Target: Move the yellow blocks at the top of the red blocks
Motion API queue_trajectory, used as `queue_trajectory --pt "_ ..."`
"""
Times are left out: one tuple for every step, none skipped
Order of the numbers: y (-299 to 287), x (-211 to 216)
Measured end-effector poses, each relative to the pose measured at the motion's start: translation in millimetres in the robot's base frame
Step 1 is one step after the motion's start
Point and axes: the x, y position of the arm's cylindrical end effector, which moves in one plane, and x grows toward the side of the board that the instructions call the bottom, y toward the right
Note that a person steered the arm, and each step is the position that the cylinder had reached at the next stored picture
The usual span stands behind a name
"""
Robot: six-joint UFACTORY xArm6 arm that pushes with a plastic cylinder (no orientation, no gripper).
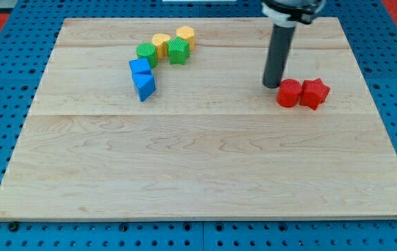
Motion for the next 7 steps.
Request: queue_trajectory --pt "-6 0" --pt "-6 -6" --pt "-6 -6" --pt "-6 -6" --pt "2 -3" --pt "9 -2" --pt "5 -2"
